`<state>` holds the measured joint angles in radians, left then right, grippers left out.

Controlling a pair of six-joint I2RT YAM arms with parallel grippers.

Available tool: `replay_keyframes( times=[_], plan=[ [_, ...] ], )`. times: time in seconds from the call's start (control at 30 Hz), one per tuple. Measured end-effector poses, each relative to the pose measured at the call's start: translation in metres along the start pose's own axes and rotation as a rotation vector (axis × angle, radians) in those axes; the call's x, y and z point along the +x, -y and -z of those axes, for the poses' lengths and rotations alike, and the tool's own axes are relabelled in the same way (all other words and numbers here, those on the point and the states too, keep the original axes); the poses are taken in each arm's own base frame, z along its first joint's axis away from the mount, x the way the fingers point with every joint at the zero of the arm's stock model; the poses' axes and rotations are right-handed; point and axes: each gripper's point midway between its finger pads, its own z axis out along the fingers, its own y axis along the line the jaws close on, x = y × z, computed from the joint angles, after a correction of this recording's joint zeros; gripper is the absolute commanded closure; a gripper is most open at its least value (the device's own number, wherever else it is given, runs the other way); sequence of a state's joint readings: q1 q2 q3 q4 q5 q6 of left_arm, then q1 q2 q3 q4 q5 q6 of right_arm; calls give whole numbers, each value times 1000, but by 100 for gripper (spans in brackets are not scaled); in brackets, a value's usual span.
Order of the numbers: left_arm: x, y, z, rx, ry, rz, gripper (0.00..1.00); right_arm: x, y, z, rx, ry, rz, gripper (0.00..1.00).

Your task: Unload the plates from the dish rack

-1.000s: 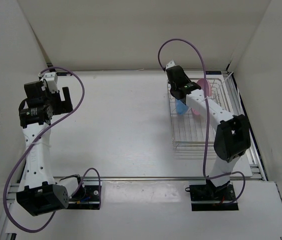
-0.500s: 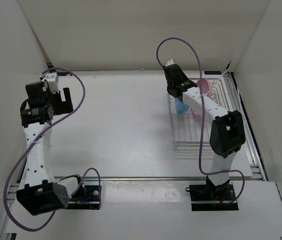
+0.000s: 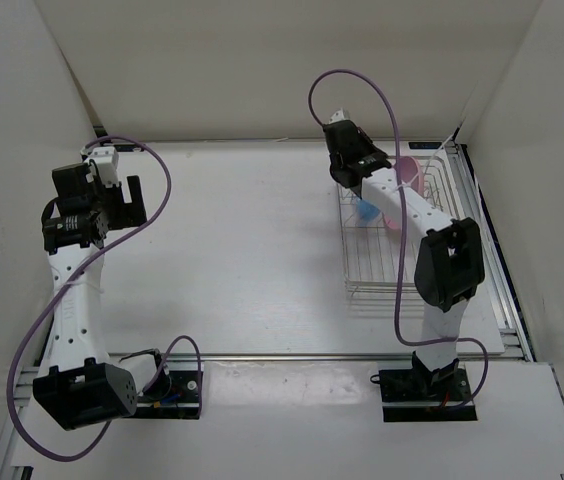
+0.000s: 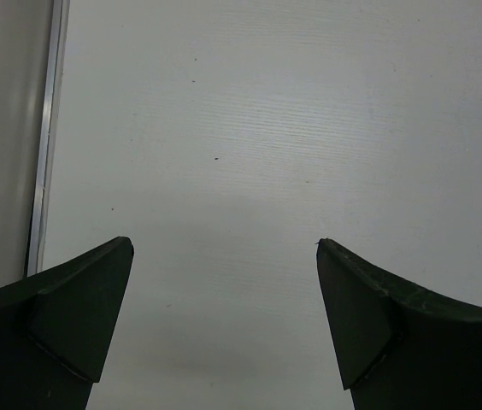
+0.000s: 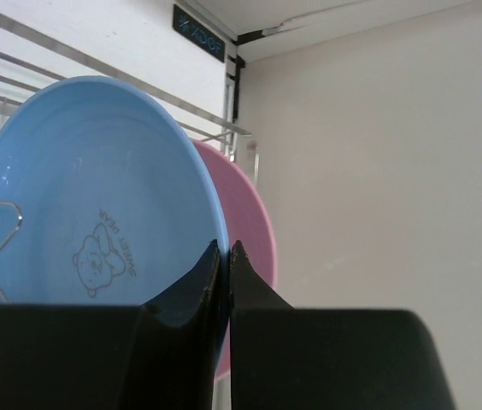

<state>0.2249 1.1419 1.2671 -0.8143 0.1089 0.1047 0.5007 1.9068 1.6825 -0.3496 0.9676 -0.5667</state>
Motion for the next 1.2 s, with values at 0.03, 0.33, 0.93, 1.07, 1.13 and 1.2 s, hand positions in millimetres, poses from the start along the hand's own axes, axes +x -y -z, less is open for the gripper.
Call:
replay_keyframes(
  times=[0.03,0.33,0.93,1.07,1.13,1.2],
  plan=[
    [0,0,0,0,0,0,0,-3,4,1,7,3,6,100],
    [-3,0,-3,2,2,6,0,-21,47,14,81,35,17,100],
    [-22,207,-46,599,-58,-268,0,-29,113,172,-376,525,-416,100],
    [-24,266,-20,763,-2,-323,1,-19,56,183,-600,525,-375,100],
    [-32,284,-8,829,21,-320,4,-16,32,180,-671,497,-350,100],
    [-45,293,0,870,51,-308,8,-12,15,178,-719,468,-333,100]
  ],
)
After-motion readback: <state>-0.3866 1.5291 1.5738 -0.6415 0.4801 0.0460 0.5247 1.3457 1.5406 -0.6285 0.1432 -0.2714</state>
